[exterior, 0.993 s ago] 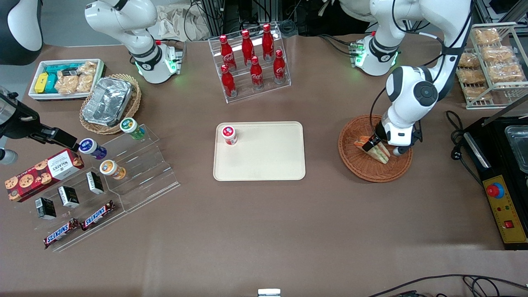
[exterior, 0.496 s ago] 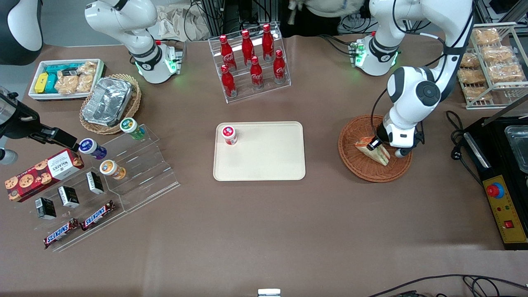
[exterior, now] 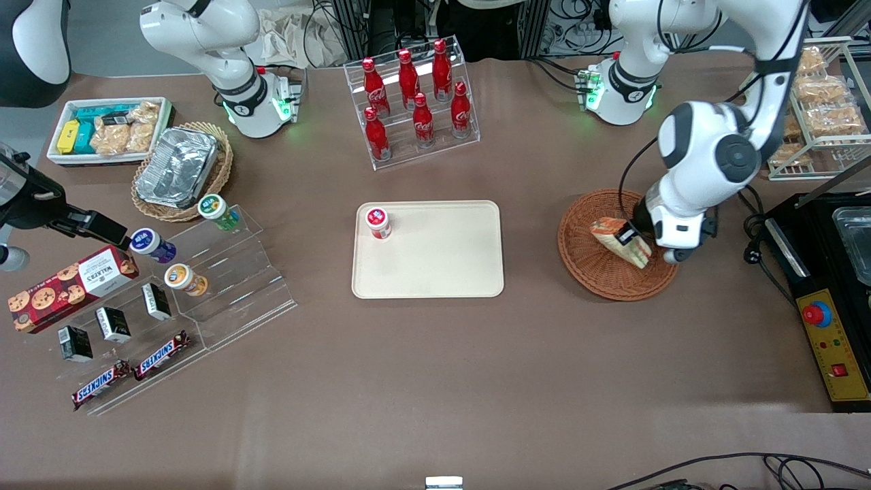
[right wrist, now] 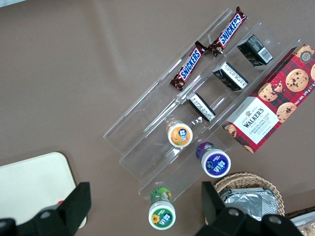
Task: Place sandwich from basket to tray
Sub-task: 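Lift the held sandwich up out of the basket, then carry the sandwich with the left gripper over the cream tray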
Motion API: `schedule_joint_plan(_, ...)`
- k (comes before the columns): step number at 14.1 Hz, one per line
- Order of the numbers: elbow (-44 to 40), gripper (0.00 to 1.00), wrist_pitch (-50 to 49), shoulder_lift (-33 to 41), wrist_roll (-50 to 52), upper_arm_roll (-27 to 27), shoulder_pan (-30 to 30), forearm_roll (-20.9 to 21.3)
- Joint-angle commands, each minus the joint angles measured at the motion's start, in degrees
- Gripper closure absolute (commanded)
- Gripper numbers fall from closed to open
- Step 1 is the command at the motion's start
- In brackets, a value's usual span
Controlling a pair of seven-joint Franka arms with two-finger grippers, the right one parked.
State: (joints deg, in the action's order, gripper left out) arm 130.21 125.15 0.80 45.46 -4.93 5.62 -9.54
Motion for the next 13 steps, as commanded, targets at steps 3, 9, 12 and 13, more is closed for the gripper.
schedule_joint_plan(3,-18.5,0.96,-22.4,0.8,-2.3,1.9,0.0,1.9)
schedule_joint_plan(9,-27.8,1.00,-29.2,0.9,-10.7,4.0,0.1,3.1)
schedule_joint_plan(12,-27.9,1.00,-29.2,0.4,-10.4,3.2,1.0,7.3)
schedule_joint_plan(13,-27.9,1.00,-29.1,0.4,-10.4,2.8,1.8,7.5)
